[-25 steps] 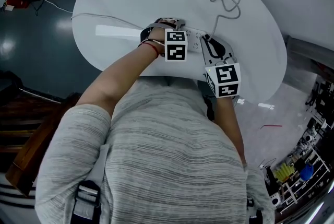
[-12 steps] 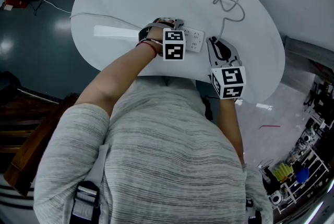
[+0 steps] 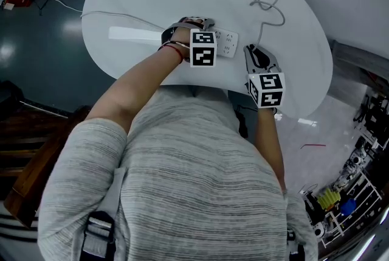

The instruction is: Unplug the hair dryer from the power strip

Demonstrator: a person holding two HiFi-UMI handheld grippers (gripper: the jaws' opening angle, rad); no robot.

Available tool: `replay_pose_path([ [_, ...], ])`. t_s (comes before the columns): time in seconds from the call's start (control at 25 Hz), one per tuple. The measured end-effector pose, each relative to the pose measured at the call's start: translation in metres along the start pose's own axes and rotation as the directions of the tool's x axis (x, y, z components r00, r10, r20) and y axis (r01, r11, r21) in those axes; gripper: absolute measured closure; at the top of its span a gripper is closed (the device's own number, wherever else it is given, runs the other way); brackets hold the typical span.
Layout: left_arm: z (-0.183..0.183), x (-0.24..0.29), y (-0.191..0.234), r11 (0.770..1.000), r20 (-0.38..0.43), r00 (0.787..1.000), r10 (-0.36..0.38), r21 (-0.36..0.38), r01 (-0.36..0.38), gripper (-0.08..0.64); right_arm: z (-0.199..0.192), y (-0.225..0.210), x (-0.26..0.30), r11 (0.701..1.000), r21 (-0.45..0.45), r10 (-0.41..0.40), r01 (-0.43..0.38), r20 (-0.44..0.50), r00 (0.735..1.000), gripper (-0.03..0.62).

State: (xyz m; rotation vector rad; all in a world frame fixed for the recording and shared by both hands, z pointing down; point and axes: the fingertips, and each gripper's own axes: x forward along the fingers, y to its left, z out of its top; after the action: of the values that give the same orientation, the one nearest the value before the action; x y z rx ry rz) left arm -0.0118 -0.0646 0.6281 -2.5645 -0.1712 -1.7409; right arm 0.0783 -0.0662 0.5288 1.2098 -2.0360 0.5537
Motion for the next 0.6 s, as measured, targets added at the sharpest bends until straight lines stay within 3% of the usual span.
replay_pose_path([
  [0.6, -0.002, -0.001, -0.001, 1.000, 0.002, 1.000, 0.002, 0.000, -0.002, 0.091, -0.042, -0.004, 0.026, 0.999, 0.034, 0.045, -0.041, -0.134, 0.990, 0.543],
])
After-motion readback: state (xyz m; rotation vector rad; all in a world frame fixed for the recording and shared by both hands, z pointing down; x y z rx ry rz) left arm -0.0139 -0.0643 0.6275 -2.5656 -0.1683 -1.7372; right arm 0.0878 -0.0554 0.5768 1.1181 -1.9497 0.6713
